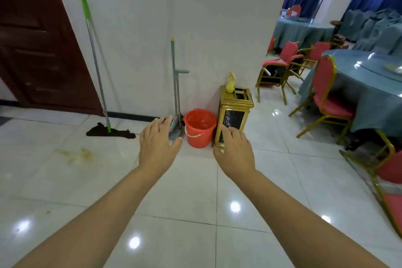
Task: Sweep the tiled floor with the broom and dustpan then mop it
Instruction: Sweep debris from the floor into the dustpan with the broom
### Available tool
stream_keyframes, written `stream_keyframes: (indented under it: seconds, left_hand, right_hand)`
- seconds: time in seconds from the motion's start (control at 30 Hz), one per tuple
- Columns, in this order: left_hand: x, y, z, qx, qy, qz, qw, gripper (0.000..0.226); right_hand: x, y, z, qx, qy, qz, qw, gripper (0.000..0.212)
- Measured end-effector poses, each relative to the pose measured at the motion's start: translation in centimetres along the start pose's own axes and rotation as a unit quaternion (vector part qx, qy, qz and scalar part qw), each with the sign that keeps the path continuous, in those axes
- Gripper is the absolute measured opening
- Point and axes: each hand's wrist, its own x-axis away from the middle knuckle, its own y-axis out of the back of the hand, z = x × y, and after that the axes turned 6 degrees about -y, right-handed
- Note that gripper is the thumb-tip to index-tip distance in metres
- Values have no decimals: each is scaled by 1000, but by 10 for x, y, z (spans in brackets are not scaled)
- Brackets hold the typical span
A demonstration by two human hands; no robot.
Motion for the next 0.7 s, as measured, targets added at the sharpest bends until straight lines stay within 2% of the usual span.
stream_keyframes:
  seconds: [0.13, 0.33, 0.7]
  left_hand:
    - [-32, -35, -2, 15, 47, 12, 999, 65]
    - [-87, -67, 24, -2, 88, 22, 996, 63]
    - [-268, -107, 101, 45, 121, 8, 992, 62]
  right_hand:
    - [-53, -21, -25, 8, -1, 23, 1000, 64]
    - [-126, -58, -24, -11, 15, 47, 999, 61]
    - [-312, -111, 31, 1, 40, 41, 998, 61]
